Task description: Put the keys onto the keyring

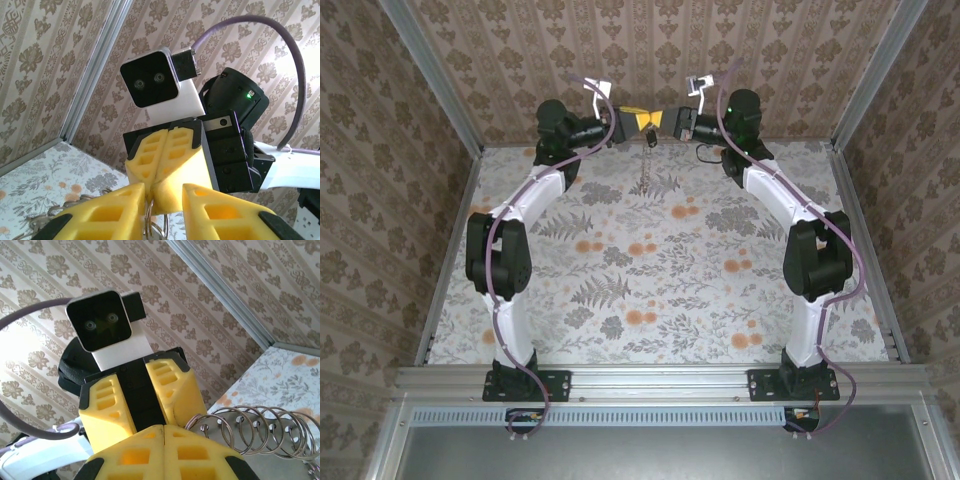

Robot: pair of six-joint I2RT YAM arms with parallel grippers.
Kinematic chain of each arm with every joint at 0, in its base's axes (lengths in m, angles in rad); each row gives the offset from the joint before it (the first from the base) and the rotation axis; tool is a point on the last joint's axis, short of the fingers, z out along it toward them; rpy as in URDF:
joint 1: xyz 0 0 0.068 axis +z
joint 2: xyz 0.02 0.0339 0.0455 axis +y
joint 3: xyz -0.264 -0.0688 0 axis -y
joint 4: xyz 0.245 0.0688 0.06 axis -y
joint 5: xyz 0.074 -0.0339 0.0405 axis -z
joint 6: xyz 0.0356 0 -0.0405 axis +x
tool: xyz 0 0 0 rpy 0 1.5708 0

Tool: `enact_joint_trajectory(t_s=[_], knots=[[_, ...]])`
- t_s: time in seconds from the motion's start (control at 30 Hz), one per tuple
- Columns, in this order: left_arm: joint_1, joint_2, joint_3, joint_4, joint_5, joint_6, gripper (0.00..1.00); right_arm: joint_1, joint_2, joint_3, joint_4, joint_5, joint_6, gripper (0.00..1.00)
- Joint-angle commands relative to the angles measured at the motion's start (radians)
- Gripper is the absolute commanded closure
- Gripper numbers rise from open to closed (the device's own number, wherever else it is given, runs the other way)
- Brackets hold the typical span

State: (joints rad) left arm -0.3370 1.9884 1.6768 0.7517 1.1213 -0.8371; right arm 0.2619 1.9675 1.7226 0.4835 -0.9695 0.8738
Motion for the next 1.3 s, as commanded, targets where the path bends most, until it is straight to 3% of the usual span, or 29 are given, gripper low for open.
enact_joint_trajectory(t_s=[0.0, 0.53, 0.67, 0.8, 0.97, 1.27], knots=[[0.006, -0.053, 0.015, -0.061, 0.031, 0.071, 0.70, -0.001, 0.002, 0.057, -0.027, -0.035, -0.050, 1.00], [0.070, -0.052, 0.147, -0.349, 0.107, 0.234, 0.59, -0.047, 0.037, 0.142, -0.173, -0.109, -0.151, 1.00], [0.074, -0.032, 0.222, -0.516, 0.161, 0.340, 0.57, -0.061, 0.048, 0.173, -0.227, -0.156, -0.196, 1.00], [0.072, -0.004, 0.311, -0.721, 0.222, 0.472, 0.56, -0.064, 0.061, 0.232, -0.384, -0.217, -0.324, 1.00], [0.072, 0.052, 0.457, -0.979, 0.316, 0.621, 0.54, -0.072, 0.099, 0.384, -0.737, -0.302, -0.614, 1.00], [0.056, 0.121, 0.561, -1.045, 0.415, 0.627, 0.57, -0.079, 0.114, 0.445, -0.810, -0.379, -0.674, 1.00]])
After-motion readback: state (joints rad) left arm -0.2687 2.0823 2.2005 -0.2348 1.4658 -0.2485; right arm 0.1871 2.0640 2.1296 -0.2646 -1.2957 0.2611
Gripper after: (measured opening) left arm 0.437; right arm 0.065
